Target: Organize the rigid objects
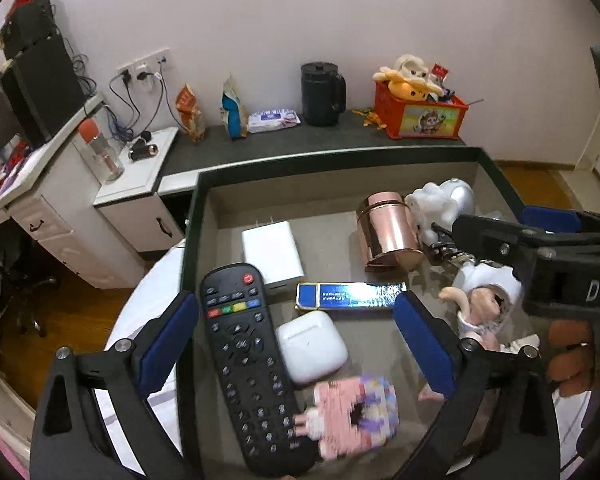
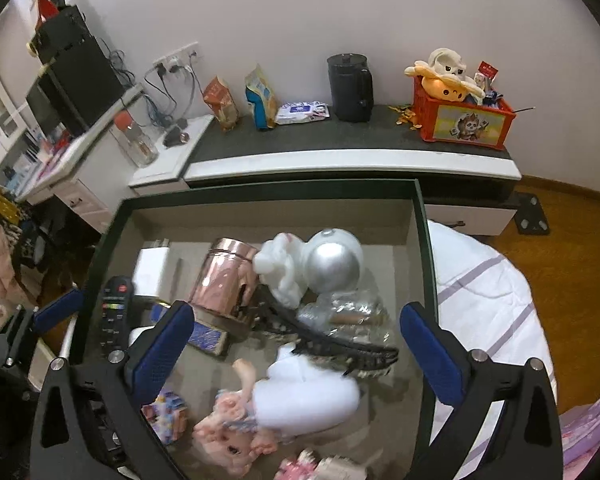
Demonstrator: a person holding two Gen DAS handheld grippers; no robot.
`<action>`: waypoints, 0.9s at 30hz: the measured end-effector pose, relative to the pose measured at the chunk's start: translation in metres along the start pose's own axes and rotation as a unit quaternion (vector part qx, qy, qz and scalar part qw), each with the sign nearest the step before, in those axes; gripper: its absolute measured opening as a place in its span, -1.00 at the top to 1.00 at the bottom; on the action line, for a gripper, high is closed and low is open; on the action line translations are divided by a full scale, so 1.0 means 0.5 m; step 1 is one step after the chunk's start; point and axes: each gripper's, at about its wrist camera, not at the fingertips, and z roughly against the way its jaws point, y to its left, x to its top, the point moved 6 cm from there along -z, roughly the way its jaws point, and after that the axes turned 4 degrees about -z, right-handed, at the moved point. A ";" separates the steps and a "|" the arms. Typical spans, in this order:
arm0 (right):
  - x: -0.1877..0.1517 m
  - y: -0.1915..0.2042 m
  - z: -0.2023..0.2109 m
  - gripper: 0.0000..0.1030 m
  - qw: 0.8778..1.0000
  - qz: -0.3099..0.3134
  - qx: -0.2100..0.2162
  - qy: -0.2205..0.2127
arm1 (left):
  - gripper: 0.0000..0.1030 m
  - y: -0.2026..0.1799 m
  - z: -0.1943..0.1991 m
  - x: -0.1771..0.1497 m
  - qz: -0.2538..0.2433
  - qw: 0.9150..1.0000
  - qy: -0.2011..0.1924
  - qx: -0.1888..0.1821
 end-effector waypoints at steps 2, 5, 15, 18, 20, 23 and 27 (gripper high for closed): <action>-0.001 0.003 0.015 -1.00 1.000 -0.007 0.009 -0.008 | -0.95 0.004 0.024 -0.005 0.003 1.000 -0.009 -0.001; -0.005 0.006 0.046 -1.00 0.999 -0.021 0.021 -0.020 | -0.98 0.007 0.058 -0.012 0.006 1.000 -0.022 0.001; -0.068 0.045 0.190 -1.00 0.997 -0.009 0.021 -0.072 | -0.99 0.019 0.206 -0.063 0.030 0.997 -0.066 0.013; -0.103 0.055 0.245 -1.00 0.995 -0.002 0.021 -0.096 | -0.99 0.023 0.248 -0.088 0.037 0.996 -0.078 0.018; -0.130 0.063 0.284 -1.00 0.993 0.002 0.020 -0.114 | -0.99 0.024 0.284 -0.109 0.040 0.995 -0.089 0.022; -0.175 0.074 0.336 -1.00 0.990 0.009 0.016 -0.137 | -1.00 0.023 0.324 -0.138 0.042 0.994 -0.099 0.025; -0.235 0.081 0.391 -1.00 0.987 0.013 0.015 -0.159 | -1.00 0.022 0.377 -0.178 0.049 0.993 -0.108 0.029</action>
